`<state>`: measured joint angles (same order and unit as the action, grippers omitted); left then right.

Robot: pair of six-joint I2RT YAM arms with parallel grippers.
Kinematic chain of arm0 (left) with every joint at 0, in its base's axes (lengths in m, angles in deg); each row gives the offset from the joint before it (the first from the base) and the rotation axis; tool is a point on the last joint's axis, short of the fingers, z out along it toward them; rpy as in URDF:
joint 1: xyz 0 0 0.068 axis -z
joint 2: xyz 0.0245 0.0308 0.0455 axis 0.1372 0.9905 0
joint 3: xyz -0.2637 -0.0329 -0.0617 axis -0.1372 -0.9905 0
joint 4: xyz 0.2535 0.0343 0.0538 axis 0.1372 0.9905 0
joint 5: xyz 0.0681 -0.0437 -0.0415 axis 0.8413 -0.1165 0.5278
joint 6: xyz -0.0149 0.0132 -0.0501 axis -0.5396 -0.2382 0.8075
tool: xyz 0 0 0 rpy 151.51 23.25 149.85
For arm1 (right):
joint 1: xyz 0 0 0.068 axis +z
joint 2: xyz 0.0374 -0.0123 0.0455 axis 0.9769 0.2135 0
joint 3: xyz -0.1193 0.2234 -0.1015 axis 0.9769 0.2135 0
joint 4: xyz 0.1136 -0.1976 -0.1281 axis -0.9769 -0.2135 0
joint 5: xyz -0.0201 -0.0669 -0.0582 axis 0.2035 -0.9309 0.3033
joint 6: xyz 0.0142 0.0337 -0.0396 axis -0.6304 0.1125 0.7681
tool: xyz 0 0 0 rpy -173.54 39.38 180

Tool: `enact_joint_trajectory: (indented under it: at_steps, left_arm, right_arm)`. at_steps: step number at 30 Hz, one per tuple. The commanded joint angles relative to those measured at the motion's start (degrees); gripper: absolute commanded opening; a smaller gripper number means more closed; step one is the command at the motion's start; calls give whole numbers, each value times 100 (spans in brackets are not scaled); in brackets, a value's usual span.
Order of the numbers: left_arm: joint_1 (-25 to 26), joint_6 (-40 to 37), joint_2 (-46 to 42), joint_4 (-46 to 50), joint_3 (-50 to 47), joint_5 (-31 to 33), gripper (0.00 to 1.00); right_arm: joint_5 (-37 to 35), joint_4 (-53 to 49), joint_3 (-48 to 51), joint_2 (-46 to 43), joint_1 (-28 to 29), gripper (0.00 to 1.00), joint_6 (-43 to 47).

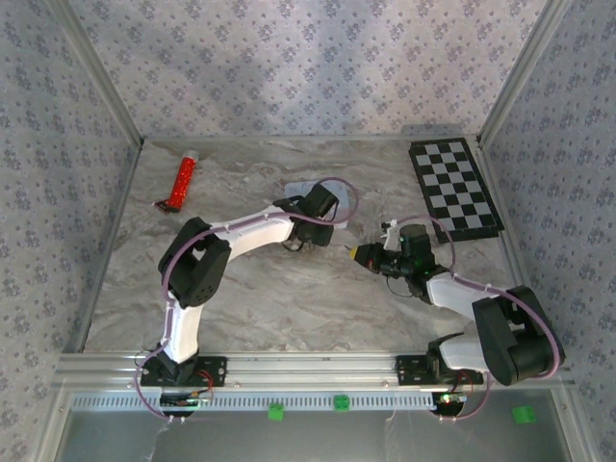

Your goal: Unlock the padlock with the key

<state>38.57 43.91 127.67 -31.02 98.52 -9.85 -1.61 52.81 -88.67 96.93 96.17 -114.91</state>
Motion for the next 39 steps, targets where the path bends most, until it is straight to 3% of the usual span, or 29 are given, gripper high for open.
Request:
enact_joint_trajectory:
  at_steps: [1,17,30,39]
  left_arm:
    - [-88,199,-27,-306,-179,-177,51]
    - [-652,1146,-376,-3191,-1880,-1397,56]
    - [-674,1208,-156,-4093,-2054,-1631,48]
    - [-652,1285,77,-3866,-1817,-1685,41]
  right_arm:
    - [-50,-58,35,-124,-33,0,73]
    - [39,73,97,-97,-15,0,35]
    - [30,135,106,-63,16,0,21]
    - [22,239,99,52,67,0,-24]
